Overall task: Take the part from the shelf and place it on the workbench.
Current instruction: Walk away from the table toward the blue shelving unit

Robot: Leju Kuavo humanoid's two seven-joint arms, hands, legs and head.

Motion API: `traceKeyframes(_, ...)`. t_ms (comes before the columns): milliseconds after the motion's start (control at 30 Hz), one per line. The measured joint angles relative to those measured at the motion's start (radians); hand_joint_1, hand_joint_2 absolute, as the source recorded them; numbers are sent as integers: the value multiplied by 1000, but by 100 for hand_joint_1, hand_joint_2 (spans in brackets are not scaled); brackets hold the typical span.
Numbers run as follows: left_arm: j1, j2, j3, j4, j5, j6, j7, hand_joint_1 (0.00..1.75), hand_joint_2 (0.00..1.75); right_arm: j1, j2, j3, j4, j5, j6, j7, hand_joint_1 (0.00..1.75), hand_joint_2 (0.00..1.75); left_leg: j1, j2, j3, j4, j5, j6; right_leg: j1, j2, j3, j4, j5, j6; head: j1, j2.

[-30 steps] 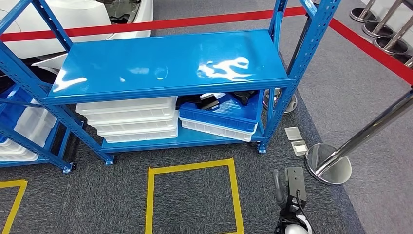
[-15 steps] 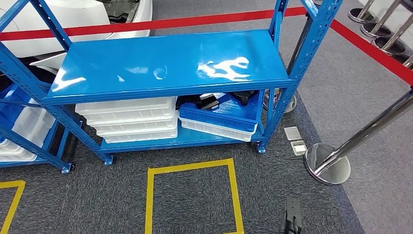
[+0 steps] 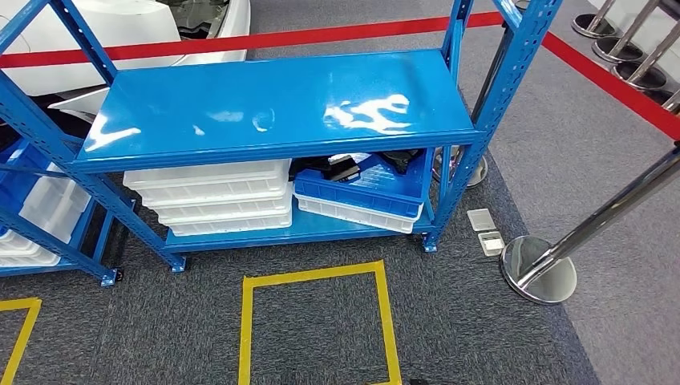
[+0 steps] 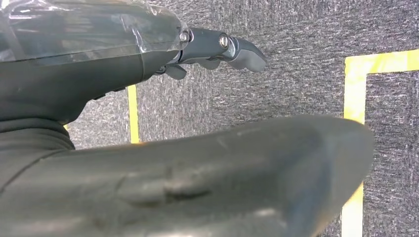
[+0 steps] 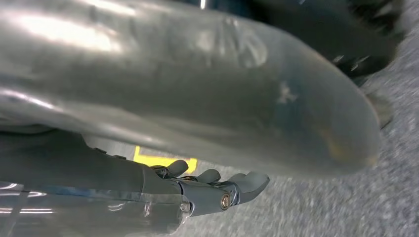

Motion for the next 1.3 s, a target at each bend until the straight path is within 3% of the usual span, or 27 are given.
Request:
traceKeyframes(67, -1, 0, 0, -2, 2, 14, 3, 0, 0, -9, 6, 34, 26, -13, -28, -14, 0, 0, 0, 0, 0, 0, 0, 0, 0, 0, 0, 0, 0, 0, 0, 0)
traceKeyframes(200, -5, 0, 0, -5, -4, 41, 13, 0, 175, -18, 15, 94, 58, -44, -75, -55, 0, 0, 0, 0, 0, 0, 0, 0, 0, 0, 1, 0, 0, 0, 0, 0)
traceKeyframes(333, -9, 0, 0, -7, -15, 49, 21, 0, 175, -24, 22, 154, 73, -56, -91, -75, 0, 0, -1, 0, 1, 0, 0, 0, -1, 0, 2, 0, 0, 0, 0, 0)
traceKeyframes(467, -11, 0, 0, -11, -25, 45, 27, 0, 175, -28, 23, 197, 79, -68, -91, -80, 0, 175, -1, 0, 1, 0, 0, 0, -1, 0, 2, 0, 0, 0, 0, 0)
traceKeyframes(867, -5, 0, 19, -14, -70, 8, 38, 0, 175, -33, 22, 256, 85, -76, -57, -85, 0, 175, -1, 0, 1, 0, 0, 0, -1, 0, 2, 0, 0, 0, 0, 0)
traceKeyframes(1300, 58, 5, 221, -14, -334, -126, 92, 0, 175, -10, 15, 178, 89, 72, 49, -109, 0, 175, -1, 0, 2, 0, -1, 0, -1, 0, 2, -1, 0, 0, 0, 0)
